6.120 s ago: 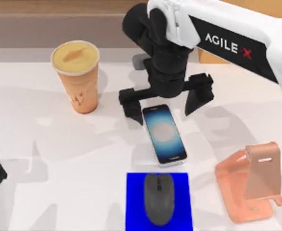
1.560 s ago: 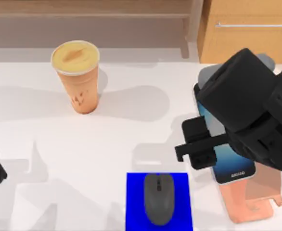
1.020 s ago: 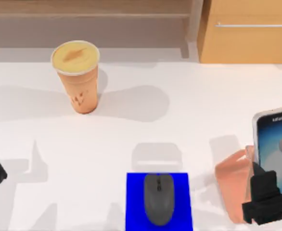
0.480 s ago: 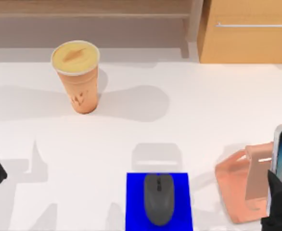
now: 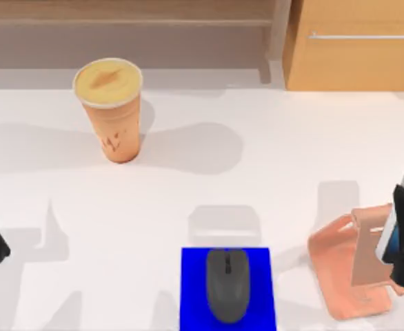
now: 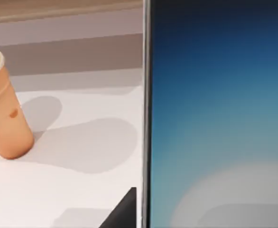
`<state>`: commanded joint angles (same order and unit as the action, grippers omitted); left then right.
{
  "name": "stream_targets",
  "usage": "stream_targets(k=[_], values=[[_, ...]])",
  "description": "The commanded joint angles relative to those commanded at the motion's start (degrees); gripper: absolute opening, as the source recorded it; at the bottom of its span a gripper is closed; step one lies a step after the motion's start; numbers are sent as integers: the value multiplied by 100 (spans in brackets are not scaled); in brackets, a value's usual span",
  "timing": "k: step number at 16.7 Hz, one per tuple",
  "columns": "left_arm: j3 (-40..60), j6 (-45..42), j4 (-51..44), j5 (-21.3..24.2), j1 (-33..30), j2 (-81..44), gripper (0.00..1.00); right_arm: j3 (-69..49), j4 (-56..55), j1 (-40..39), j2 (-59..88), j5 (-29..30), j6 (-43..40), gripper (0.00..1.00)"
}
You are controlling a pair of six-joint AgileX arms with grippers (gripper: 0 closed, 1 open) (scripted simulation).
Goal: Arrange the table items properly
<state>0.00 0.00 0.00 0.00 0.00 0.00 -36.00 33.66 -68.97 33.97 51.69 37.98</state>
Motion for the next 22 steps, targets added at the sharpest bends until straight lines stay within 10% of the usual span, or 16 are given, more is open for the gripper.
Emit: stream_targets(k=[9,22], values=[[0,0,0,0,0,0,100,-634,-1082,594,-95,-205,-410,0],[0,0,0,0,0,0,100,1397,-1649,1273,659,-1233,-1227,0]])
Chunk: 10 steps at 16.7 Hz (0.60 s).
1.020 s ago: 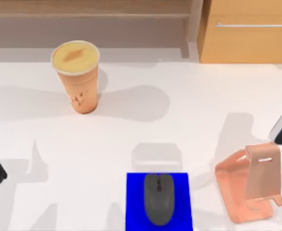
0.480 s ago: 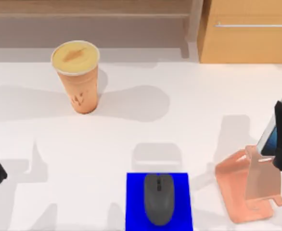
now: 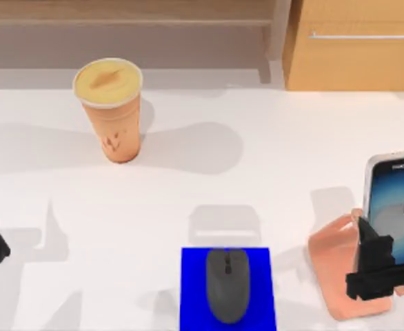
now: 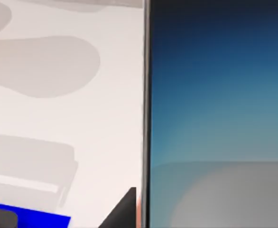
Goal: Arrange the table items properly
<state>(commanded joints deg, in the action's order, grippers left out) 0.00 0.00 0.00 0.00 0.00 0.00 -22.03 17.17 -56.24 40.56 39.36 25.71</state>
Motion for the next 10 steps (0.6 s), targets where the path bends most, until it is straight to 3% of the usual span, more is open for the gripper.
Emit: stream_targets(k=[2,10], values=[[0,0,0,0,0,0,100,0,0,0,0,0,0,0],[0,0,0,0,0,0,100,0,0,0,0,0,0,60]])
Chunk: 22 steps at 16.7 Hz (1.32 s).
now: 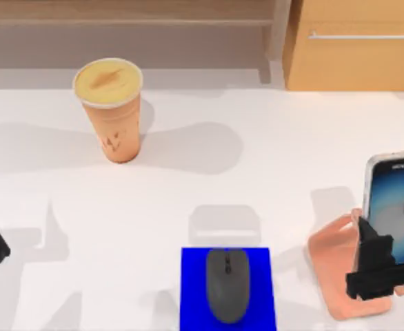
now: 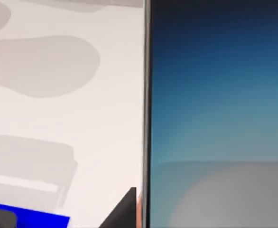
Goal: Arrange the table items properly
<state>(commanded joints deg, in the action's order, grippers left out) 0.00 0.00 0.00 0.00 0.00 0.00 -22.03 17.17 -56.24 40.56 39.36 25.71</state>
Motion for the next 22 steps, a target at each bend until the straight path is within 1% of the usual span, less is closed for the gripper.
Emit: stream_targets(k=[5,6,15,22], values=[[0,0,0,0,0,0,100,0,0,0,0,0,0,98],[0,0,0,0,0,0,100,0,0,0,0,0,0,100],[0,0,0,0,0,0,100,-8,17,-20,-2,15,17,100],[0,0,0,0,0,0,100,-76,736,-810,-189,630,687,100]])
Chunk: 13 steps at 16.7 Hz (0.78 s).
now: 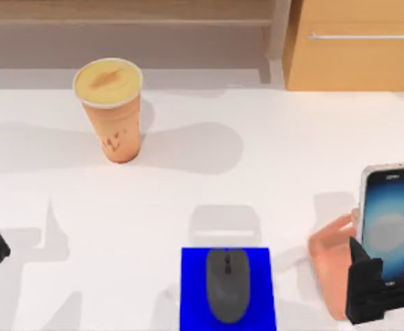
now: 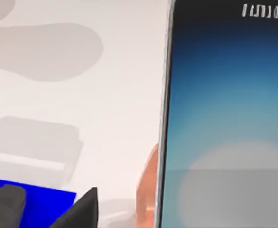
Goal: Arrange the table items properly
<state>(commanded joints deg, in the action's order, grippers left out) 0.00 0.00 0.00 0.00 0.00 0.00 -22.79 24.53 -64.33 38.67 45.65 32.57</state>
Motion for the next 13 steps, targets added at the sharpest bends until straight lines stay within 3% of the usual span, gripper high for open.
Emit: stream_targets(k=[8,13], values=[[0,0,0,0,0,0,100,-11,401,-391,-105,307,363,100],[0,0,0,0,0,0,100,-33,39,524,-941,-245,-188,100]])
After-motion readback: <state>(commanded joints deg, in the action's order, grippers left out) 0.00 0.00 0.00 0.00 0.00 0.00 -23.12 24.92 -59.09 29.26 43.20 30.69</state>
